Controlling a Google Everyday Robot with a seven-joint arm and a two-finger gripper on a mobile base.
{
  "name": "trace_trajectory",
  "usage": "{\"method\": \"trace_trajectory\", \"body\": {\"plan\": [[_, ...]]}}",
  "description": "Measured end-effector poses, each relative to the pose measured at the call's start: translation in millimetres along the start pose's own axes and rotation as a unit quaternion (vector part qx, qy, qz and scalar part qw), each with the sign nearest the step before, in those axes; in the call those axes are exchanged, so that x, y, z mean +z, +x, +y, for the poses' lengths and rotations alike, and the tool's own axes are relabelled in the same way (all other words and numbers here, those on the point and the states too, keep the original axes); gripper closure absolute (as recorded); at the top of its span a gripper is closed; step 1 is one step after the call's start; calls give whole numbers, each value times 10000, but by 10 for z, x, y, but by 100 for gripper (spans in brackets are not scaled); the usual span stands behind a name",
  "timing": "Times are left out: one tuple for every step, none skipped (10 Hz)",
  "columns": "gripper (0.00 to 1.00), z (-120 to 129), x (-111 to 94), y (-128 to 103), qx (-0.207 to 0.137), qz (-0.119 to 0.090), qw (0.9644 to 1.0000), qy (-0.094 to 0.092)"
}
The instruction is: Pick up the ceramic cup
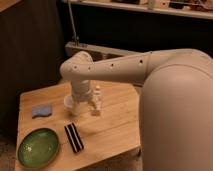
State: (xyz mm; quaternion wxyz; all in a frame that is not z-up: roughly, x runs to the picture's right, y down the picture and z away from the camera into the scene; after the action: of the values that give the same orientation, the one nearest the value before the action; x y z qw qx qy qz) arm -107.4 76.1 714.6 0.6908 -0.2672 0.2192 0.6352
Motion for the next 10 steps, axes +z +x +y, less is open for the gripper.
{"method": "trace_trajectory", "body": {"plan": [[35,-30,-35,-92,-34,-102,9999,-53],[35,-85,-106,-232,-73,-254,9995,-181],[35,-238,-209,-445,-96,-500,9981,-361],[35,-356,-276,-587,-82,-668,9965,-503],[35,-463,-324,-701,-44,-801,9949,-618],[35,-578,-344,-813,14,-929,9927,-766],[35,-667,-362,-898,62,-1031,9901,-955],[35,-692,-368,-944,45,-1078,9874,-1160],[35,-691,-362,-990,-20,-1084,9830,-1483],[35,-689,-313,-1010,-84,-1018,9779,-1824]]}}
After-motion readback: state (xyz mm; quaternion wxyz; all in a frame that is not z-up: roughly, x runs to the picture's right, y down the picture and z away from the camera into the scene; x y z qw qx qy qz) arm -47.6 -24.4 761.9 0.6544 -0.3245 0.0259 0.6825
